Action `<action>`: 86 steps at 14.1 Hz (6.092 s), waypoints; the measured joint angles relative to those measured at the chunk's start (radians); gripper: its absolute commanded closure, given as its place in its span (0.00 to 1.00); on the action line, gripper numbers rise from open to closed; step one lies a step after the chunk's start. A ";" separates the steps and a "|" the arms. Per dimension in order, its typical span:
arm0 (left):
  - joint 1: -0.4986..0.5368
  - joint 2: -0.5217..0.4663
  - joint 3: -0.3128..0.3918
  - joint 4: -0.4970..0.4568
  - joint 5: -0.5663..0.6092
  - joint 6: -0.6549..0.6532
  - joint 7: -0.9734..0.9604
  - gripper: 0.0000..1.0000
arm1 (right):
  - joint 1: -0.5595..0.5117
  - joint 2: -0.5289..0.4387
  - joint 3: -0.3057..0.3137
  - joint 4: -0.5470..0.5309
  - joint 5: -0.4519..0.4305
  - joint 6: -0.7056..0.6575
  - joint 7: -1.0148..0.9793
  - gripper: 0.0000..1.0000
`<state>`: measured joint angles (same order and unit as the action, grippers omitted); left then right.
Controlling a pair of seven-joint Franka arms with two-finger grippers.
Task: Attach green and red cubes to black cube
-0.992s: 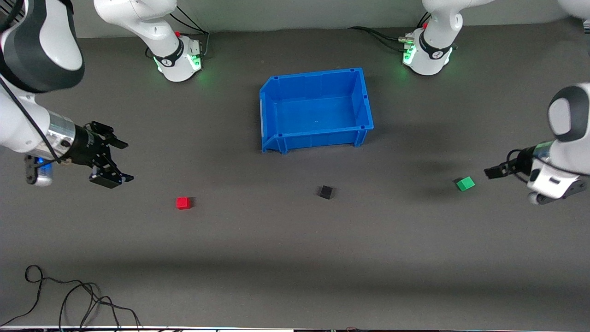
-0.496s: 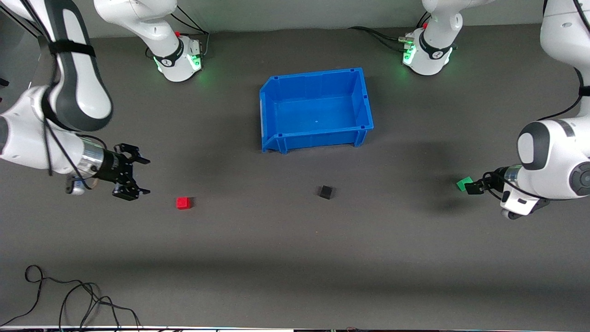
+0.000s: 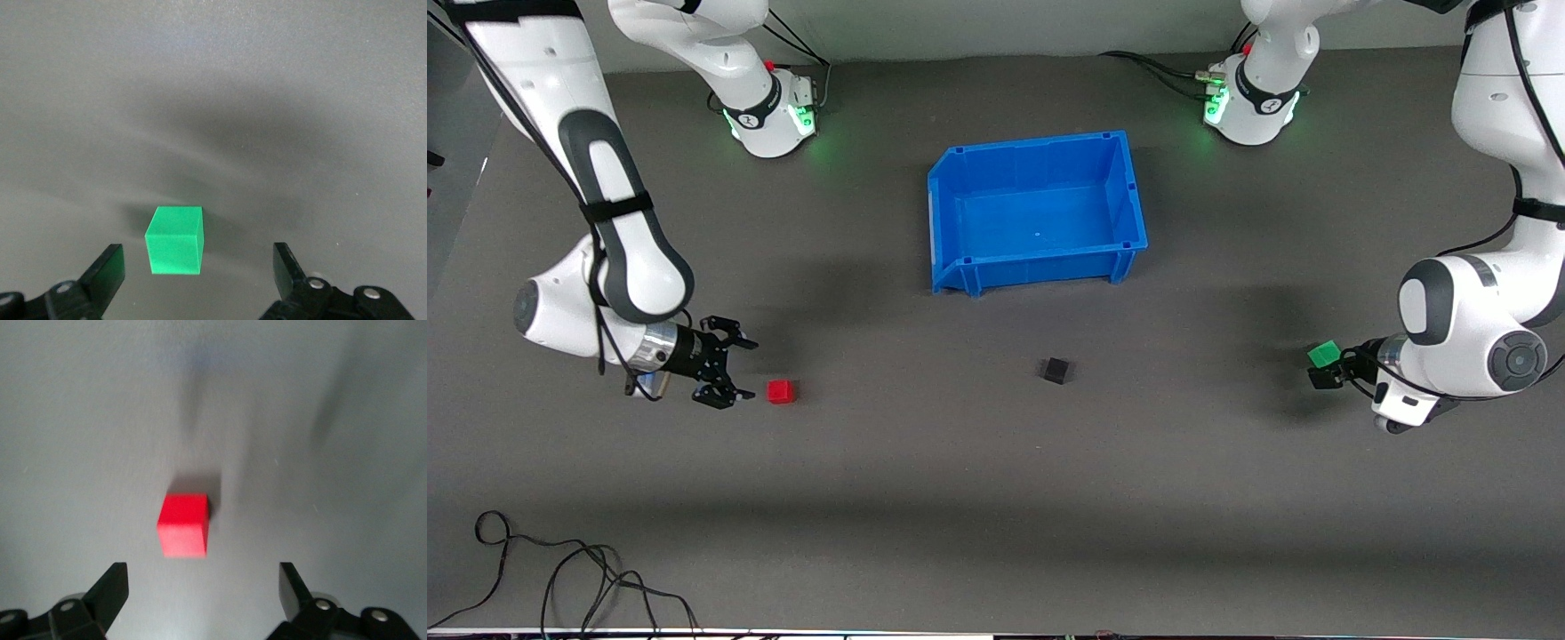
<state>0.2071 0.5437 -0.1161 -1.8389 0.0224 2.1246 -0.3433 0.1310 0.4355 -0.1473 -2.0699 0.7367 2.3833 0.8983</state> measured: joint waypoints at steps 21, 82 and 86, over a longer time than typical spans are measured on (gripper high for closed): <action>0.019 0.002 0.011 -0.143 0.009 0.249 0.040 0.96 | 0.027 0.130 0.011 0.102 0.067 0.056 -0.056 0.71; -0.610 0.219 -0.041 0.174 -0.227 0.393 -1.369 1.00 | 0.622 0.381 0.027 0.542 0.204 0.263 0.750 0.76; -0.610 0.219 -0.041 0.174 -0.226 0.393 -1.369 1.00 | 0.645 0.392 0.027 0.521 0.204 0.270 0.806 0.80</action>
<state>-0.4033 0.7623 -0.1568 -1.6647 -0.2040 2.5172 -1.7126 0.7756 0.8279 -0.1202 -1.5486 0.9404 2.6528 1.7042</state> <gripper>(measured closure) 0.608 0.604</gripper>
